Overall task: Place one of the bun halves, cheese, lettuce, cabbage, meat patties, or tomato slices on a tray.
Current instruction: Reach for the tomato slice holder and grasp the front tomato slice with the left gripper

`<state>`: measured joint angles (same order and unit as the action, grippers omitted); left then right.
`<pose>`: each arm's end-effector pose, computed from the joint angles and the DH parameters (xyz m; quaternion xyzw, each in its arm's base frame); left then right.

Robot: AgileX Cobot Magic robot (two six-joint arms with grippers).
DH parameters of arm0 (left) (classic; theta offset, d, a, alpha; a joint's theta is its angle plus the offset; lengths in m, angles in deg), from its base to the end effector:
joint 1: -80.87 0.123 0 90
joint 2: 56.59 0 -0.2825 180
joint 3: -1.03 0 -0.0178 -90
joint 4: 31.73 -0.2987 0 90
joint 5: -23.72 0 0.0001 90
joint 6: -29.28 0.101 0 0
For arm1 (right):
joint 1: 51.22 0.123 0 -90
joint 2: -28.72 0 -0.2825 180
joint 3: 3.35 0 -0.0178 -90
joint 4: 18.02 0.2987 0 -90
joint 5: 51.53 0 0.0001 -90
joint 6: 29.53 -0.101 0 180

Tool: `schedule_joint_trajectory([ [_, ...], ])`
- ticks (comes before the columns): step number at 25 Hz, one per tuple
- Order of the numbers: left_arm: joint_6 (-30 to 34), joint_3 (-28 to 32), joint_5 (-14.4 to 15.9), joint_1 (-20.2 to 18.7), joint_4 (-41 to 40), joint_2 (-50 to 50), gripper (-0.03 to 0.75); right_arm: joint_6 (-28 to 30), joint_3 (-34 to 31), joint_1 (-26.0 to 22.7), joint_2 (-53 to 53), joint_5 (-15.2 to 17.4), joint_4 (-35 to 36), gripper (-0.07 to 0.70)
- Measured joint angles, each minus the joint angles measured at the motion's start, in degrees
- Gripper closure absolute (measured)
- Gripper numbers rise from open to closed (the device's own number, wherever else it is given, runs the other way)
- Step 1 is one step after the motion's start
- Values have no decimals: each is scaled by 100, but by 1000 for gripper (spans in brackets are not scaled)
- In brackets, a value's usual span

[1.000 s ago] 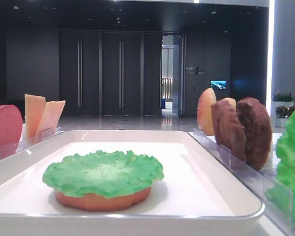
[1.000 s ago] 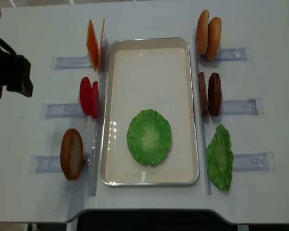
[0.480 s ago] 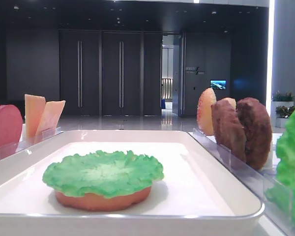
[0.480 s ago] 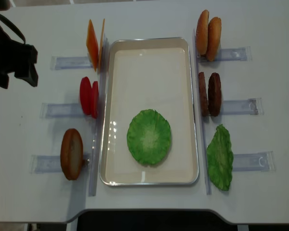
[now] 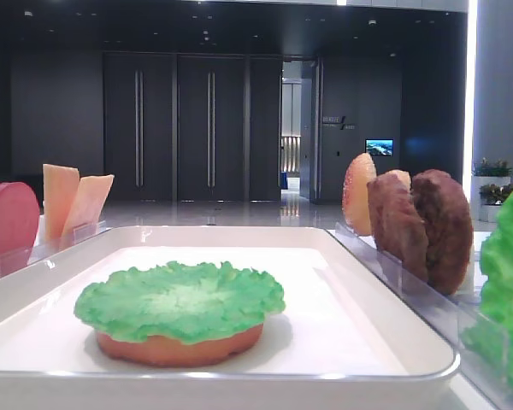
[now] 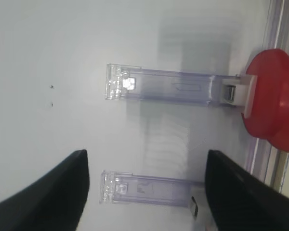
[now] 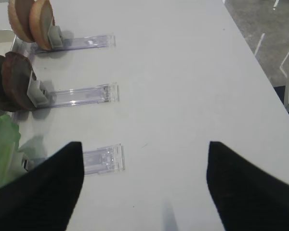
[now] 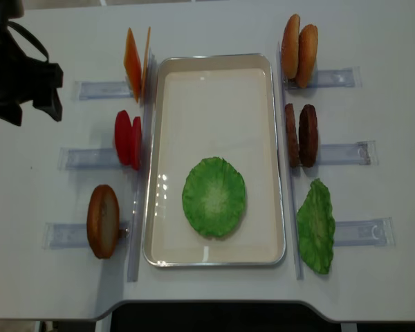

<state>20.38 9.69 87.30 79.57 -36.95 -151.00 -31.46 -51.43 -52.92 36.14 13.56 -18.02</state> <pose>0.3401 0.0005 0.2565 -0.0504 0.9910 0.0324 0.1195 0.0428 -0.0013 0.2919 0.0275 0.8682 0.0010 0.4955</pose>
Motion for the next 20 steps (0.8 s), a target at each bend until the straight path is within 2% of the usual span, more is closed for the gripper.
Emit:
schedule_joint_trajectory([
  [5,-24,-60,-40,0,90,-244,146,0,0,0,0,0,0,125],
  [8,-177,-79,-192,-77,157,-287,146,0,0,0,0,0,0,125],
  [12,-256,-260,-214,-441,207,-321,146,0,0,0,-2,0,0,125],
  [20,-960,-498,-197,-1419,285,-596,146,0,0,0,-2,0,0,125],
])
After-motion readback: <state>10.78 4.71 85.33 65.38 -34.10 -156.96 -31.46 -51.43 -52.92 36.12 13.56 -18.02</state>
